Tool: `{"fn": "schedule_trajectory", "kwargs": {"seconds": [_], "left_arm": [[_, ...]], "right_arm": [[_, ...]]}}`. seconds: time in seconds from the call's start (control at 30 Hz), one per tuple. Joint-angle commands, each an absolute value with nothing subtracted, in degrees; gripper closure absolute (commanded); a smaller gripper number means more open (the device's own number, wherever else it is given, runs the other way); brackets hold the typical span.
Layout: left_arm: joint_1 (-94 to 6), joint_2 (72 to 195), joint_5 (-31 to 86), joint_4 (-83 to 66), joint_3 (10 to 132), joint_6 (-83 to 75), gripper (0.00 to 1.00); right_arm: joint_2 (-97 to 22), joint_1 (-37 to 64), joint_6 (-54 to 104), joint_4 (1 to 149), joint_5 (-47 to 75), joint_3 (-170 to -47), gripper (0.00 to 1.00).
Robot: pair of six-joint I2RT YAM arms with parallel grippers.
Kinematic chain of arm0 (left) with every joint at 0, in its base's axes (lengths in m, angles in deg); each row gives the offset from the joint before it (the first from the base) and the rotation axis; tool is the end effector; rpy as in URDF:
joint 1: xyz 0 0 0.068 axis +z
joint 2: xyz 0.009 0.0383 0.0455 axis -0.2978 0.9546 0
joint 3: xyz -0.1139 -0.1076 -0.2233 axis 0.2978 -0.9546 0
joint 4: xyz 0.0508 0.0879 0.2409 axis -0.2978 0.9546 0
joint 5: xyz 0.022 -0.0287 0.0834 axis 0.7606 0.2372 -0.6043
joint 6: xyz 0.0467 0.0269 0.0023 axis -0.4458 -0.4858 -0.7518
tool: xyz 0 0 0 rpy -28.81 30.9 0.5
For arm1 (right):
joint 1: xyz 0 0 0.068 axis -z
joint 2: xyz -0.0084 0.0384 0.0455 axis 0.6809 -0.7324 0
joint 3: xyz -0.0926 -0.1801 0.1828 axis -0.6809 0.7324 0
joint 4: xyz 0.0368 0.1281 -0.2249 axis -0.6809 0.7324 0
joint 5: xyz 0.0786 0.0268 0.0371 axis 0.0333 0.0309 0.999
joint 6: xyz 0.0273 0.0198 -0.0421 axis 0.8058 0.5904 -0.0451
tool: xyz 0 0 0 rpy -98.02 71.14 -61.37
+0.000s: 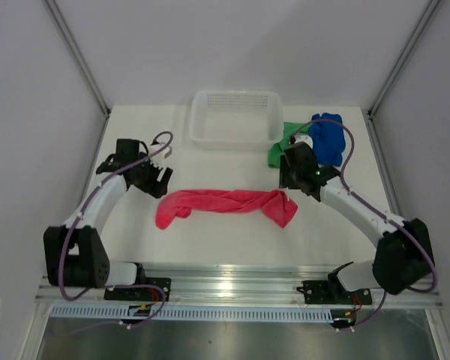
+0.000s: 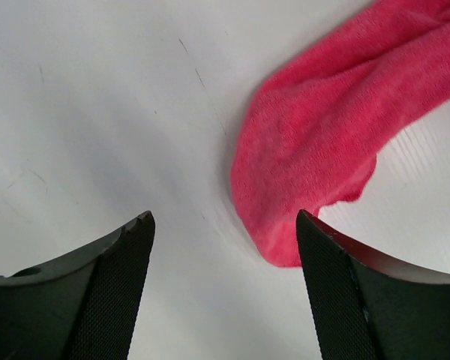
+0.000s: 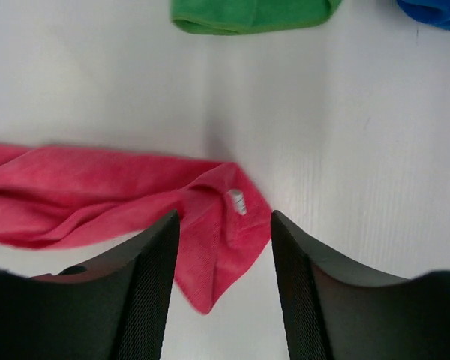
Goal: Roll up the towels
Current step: Flatten the towel
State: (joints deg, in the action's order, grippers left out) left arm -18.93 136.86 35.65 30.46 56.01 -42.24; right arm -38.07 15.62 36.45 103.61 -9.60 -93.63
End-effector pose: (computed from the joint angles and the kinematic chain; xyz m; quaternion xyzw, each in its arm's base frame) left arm 0.2758 -0.0178 0.2451 0.2725 0.9137 -0.0742 0.2923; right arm 0.2725 0.1293 0.2581 -0.0275 0.9330 0.0055 0.3589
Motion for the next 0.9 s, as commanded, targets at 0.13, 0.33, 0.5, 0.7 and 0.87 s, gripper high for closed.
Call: {"fn": "schedule_trajectory", "kwargs": {"seconds": [0.13,0.33,0.5,0.7,0.87], "left_arm": [[-22.93,128.0,31.82,30.8,45.71,-44.26,0.28],[-29.01,132.04,23.2,26.67,40.94,-45.41,0.25],[-29.1,136.43,22.75,24.47,40.85,-44.44,0.25],[-29.89,140.65,21.62,22.8,40.5,-44.0,0.29],[-29.89,141.27,21.97,23.33,40.5,-44.0,0.88]], "right_arm": [[-32.35,-0.49,46.24,101.58,-16.27,-86.19,0.44],[-39.83,-2.53,47.74,97.11,-15.21,-85.13,0.38],[-45.54,-2.53,48.0,95.86,-16.17,-85.83,0.38],[-47.39,-1.56,48.09,93.85,-16.71,-84.26,0.52],[-46.0,0.11,47.48,93.57,-16.0,-83.11,0.93]]}}
